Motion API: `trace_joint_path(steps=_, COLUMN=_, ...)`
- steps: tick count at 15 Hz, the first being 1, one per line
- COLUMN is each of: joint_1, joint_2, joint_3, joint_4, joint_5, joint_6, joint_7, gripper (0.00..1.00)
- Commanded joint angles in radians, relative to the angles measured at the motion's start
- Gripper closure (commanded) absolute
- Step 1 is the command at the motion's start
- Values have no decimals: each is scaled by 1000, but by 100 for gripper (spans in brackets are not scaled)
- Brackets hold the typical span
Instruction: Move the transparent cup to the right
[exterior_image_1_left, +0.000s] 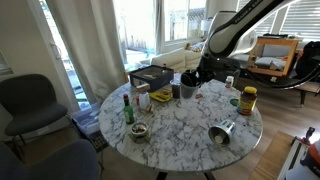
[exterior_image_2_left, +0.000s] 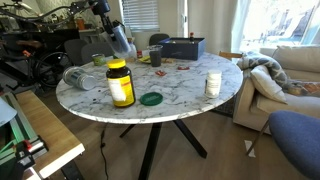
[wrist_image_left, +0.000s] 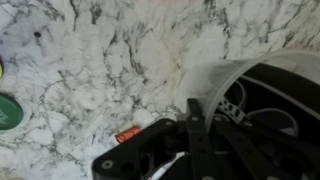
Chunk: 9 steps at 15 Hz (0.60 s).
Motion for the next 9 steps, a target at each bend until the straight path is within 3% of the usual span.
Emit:
trace_joint_path(steps=1, joint_1=-2, joint_2=7, joint_3=-20, joint_4=43, joint_5=51, joint_6=-47, joint_7=69, gripper=99)
trace_joint_path(steps=3, joint_1=-58, joint_2=9, joint_3=-36, joint_4=101, joint_5=-13, joint_6=-100, joint_7=164, gripper=99)
trace_joint_path(steps=7, joint_1=-138, joint_2=84, joint_3=-134, joint_4=290, joint_5=-47, joint_6=-278, joint_7=222, gripper=99)
trace_joint_path(steps=9, joint_1=-147, joint_2=154, joint_3=-202, joint_4=397, joint_5=39, joint_6=-341, joint_7=188, gripper=99)
